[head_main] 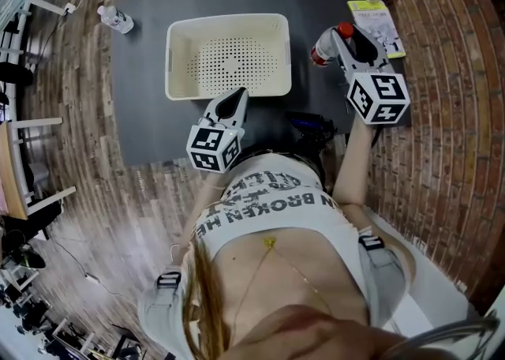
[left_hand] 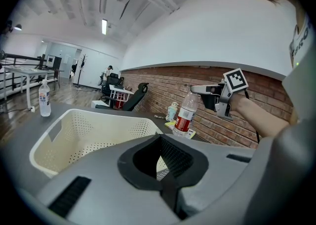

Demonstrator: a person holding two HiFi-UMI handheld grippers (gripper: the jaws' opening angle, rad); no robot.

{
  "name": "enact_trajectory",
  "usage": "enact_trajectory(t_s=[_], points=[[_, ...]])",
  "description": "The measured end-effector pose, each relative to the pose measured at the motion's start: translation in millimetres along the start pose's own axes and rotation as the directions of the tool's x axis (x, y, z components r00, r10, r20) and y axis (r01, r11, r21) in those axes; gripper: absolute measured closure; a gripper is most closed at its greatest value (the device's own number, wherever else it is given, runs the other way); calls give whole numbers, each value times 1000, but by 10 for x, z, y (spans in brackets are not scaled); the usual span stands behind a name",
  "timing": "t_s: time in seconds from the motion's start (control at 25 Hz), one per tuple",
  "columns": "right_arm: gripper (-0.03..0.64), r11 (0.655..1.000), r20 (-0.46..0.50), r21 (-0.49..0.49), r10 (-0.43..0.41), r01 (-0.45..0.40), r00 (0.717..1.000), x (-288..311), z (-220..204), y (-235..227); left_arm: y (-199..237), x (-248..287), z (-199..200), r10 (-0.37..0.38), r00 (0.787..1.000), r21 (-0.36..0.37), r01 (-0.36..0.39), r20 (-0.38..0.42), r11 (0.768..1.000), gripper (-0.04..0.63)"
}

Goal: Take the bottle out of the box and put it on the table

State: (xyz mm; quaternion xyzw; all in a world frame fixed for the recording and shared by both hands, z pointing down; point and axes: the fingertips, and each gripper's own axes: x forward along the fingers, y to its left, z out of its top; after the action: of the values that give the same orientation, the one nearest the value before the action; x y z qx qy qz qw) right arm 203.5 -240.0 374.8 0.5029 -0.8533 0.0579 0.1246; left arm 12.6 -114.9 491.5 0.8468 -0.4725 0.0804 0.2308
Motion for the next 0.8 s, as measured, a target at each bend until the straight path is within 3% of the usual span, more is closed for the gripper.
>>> enact_trajectory(t_s=[0.28,0.8], points=[[468,1000,-37,8,-7,7,999,51,-219,-138,-65,57,-28,5,1000,-4,-5,-6,1000,591],[469,998,-214,40,-31,40,976,213,-1091,-334,-38,47,-104,36,999,-21,-37,-18,999,591]])
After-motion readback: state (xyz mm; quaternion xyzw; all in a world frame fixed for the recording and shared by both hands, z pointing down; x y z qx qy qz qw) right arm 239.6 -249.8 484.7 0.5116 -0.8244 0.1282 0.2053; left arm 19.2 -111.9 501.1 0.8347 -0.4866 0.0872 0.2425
